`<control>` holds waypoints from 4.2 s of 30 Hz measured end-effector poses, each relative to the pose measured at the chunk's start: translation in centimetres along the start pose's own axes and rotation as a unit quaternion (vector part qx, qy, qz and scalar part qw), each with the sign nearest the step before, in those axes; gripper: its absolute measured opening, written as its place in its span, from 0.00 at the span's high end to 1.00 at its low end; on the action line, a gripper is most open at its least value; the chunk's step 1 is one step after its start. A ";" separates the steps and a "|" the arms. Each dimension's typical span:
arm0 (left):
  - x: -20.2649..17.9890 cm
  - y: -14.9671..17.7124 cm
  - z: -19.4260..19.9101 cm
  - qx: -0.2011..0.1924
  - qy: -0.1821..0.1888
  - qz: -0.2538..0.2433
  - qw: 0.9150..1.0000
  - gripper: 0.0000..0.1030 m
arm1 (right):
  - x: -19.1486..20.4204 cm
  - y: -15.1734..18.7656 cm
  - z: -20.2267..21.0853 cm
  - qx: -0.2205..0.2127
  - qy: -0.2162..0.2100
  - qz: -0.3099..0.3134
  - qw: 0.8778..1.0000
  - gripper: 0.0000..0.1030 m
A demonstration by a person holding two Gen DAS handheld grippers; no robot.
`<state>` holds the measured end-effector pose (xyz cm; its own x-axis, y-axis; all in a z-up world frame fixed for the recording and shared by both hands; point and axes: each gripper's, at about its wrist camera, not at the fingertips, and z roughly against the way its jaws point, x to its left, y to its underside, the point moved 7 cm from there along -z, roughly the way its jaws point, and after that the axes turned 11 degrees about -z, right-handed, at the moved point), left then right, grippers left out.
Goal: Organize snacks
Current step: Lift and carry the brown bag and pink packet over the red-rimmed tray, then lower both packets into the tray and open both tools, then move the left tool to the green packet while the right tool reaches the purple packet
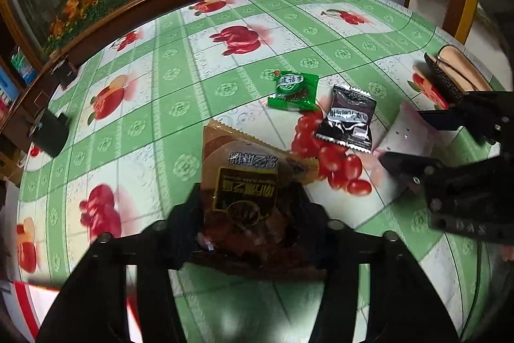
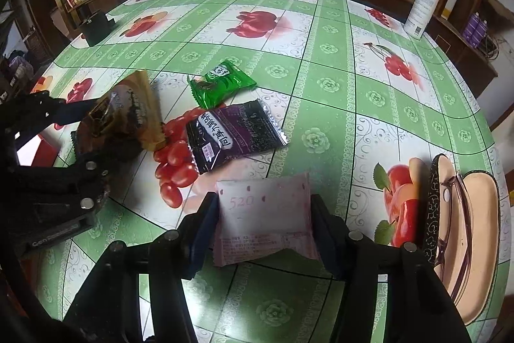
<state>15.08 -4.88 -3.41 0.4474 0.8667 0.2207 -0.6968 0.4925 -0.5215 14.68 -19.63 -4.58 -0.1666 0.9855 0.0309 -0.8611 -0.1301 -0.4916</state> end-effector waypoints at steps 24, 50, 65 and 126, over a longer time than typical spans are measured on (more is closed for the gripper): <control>0.2 1.5 3.4 -0.013 -0.013 0.006 1.000 0.18 | 0.2 0.3 0.2 0.000 -0.024 -0.012 1.000 0.53; -2.4 2.2 3.7 -0.023 0.001 -0.033 0.999 0.51 | 1.1 1.0 0.9 -0.002 -0.057 0.025 0.998 0.61; 2.9 8.2 15.6 -0.117 -0.017 0.040 0.992 0.51 | -1.3 -0.2 3.7 -0.045 -0.125 -0.063 0.989 0.62; 10.8 20.1 19.0 -0.053 -0.246 0.093 0.963 0.17 | 16.4 1.9 8.8 -0.151 -0.262 -0.112 0.947 0.32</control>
<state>-4.71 15.91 4.20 -0.0179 0.8846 0.4660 -0.6659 0.3371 -0.6655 6.04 -4.65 2.67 -0.2796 0.7852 0.5525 -0.7393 0.1910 -0.6457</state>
